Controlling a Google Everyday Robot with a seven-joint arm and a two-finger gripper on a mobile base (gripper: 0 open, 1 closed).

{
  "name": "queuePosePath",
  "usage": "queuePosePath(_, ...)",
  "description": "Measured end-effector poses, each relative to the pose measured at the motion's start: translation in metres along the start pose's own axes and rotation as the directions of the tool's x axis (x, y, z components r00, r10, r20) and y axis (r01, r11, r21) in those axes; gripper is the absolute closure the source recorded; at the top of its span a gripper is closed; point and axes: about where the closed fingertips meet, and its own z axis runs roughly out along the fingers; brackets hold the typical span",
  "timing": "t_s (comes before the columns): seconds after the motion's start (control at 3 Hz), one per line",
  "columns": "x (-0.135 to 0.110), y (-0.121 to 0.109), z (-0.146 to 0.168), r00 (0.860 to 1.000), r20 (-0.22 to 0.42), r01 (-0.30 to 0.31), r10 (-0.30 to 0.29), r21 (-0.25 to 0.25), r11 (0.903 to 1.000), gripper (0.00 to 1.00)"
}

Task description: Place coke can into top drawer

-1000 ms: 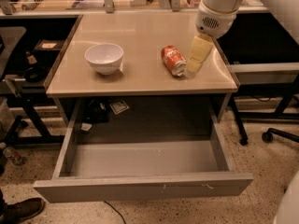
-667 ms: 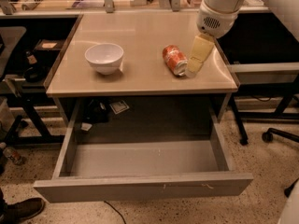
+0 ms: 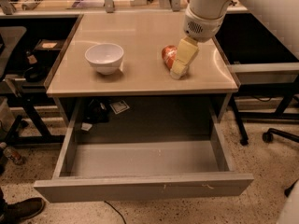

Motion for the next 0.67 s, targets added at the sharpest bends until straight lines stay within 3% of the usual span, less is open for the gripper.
queuePosePath(0.67,-0.034,-0.013,0.021,0.996,0.004,-0.089,0.089,-0.028,0.9956,0.00)
